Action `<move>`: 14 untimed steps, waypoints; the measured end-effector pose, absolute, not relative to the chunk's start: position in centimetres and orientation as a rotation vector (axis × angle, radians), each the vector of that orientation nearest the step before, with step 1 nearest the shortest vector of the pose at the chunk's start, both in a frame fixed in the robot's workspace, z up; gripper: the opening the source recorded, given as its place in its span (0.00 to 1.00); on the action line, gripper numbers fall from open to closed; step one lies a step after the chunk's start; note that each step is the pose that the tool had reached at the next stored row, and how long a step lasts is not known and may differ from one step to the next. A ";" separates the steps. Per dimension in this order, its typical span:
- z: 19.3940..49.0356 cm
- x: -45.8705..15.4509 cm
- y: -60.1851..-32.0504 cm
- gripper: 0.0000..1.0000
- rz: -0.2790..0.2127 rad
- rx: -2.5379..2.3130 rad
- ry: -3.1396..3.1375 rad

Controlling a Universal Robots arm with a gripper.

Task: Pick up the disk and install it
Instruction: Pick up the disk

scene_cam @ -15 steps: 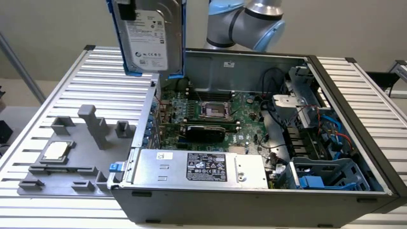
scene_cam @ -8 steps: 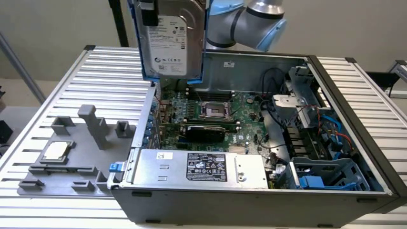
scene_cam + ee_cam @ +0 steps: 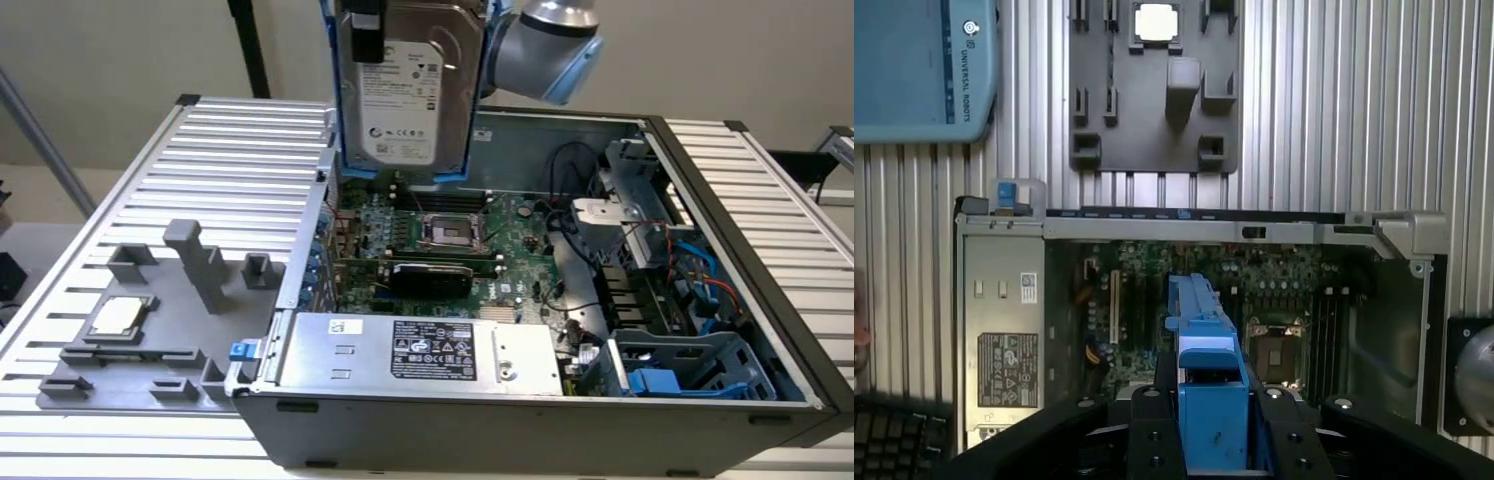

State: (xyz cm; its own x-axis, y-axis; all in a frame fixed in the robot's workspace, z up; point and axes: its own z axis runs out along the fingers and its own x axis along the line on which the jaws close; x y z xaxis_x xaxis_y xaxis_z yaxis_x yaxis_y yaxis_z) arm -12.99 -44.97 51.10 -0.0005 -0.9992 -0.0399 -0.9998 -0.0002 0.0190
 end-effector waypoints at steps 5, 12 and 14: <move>51.0 -10.7 -45.3 0.33 0.065 -2.210 2.211; 50.8 -7.5 -45.8 0.33 0.065 -2.210 2.211; 50.7 -6.6 -46.0 0.33 0.065 -2.210 2.211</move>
State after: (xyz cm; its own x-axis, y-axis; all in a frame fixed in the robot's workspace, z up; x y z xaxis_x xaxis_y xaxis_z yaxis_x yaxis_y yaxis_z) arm -6.62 -46.02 50.67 -0.0005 -0.9992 -0.0399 -0.9998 -0.0003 0.0189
